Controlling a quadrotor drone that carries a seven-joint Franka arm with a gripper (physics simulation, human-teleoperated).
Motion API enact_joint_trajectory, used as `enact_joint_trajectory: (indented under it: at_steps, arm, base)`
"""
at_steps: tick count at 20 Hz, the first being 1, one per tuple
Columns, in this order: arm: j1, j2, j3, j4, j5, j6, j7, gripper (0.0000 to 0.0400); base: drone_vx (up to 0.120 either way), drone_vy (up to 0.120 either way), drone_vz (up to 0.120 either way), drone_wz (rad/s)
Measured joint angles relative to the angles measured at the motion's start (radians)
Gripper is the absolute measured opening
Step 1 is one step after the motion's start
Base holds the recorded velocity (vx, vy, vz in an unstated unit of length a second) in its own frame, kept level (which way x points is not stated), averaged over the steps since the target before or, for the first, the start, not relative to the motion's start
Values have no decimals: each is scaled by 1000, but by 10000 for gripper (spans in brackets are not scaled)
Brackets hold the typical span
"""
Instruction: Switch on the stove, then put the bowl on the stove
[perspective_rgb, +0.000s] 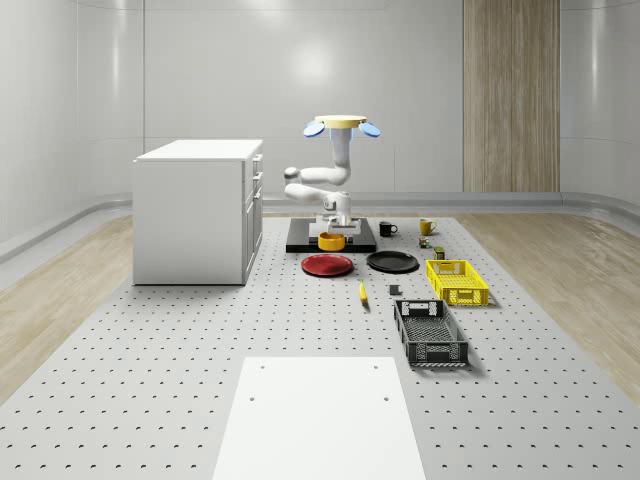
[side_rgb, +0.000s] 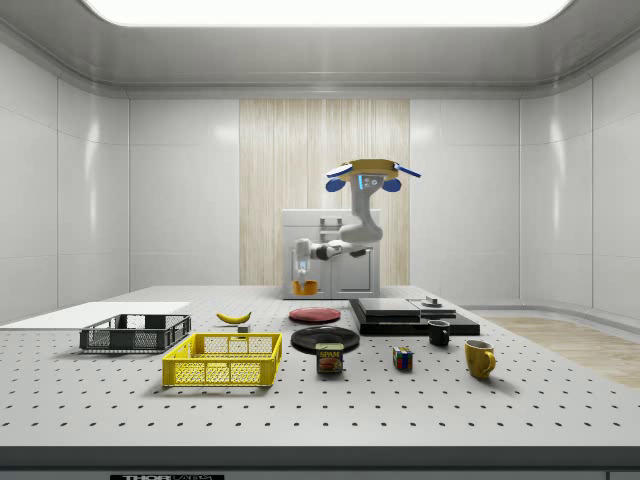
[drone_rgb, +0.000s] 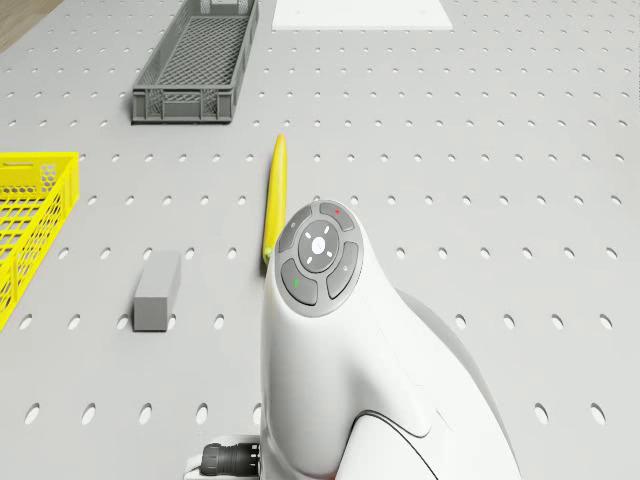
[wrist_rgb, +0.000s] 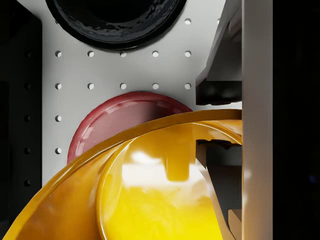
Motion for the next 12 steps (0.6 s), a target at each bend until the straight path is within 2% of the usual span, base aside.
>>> enact_joint_trajectory:
  at_steps: [5, 7, 12]
  arm:
    - [-1, -2, 0, 0, 1, 2, 1, 100]
    - [-1, -3, 0, 0, 1, 2, 1, 100]
    - [-2, -4, 0, 0, 2, 4, 1, 100]
  base:
    - [-120, 0, 0, 0]
    - [-120, 0, 120, 0]
    - [-120, 0, 0, 0]
